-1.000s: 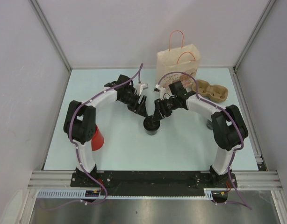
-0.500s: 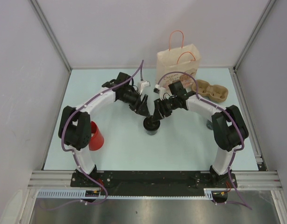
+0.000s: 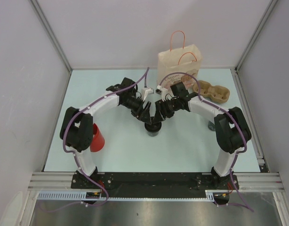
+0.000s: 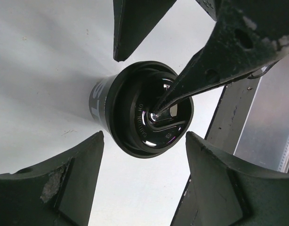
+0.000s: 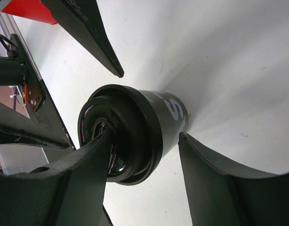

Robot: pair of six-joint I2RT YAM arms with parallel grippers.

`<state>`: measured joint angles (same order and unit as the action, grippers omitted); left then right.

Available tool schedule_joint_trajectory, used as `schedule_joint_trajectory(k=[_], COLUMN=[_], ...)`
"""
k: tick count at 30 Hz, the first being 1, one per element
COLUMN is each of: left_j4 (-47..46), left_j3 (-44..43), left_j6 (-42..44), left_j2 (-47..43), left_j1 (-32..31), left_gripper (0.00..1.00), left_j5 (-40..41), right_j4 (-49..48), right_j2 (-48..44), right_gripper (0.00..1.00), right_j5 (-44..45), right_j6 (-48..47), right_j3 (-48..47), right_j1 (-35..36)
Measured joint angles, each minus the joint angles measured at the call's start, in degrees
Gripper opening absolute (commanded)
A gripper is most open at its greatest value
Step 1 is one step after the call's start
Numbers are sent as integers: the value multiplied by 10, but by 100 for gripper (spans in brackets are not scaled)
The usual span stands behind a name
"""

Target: Pack the takeout coffee

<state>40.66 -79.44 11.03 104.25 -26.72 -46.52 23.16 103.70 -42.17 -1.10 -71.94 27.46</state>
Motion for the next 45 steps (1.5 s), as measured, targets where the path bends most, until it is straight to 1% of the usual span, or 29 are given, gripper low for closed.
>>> schedule_joint_trajectory(k=[7, 15, 21, 29, 40, 45], left_j4=[3, 10, 11, 10, 4, -3], left_j3=[0, -9, -9, -11, -48, -54], left_j6=[0, -2, -5, -13, -17, -20], left_j2=[1, 25, 28, 28, 39, 45], left_j1=[0, 0, 0, 0, 0, 0], left_gripper=[76, 77, 77, 77, 77, 77], left_j5=[20, 30, 40, 50, 90, 96], right_j4=[5, 10, 10, 12, 29, 34], right_j2=[-15, -19, -21, -38, -38, -38], right_gripper=[67, 68, 68, 65, 63, 63], right_j5=[3, -7, -24, -36, -47, -55], right_j6=[-1, -2, -1, 0, -6, -9], right_j3=[9, 16, 18, 18, 18, 18], right_j1=[-10, -32, -33, -33, -33, -33])
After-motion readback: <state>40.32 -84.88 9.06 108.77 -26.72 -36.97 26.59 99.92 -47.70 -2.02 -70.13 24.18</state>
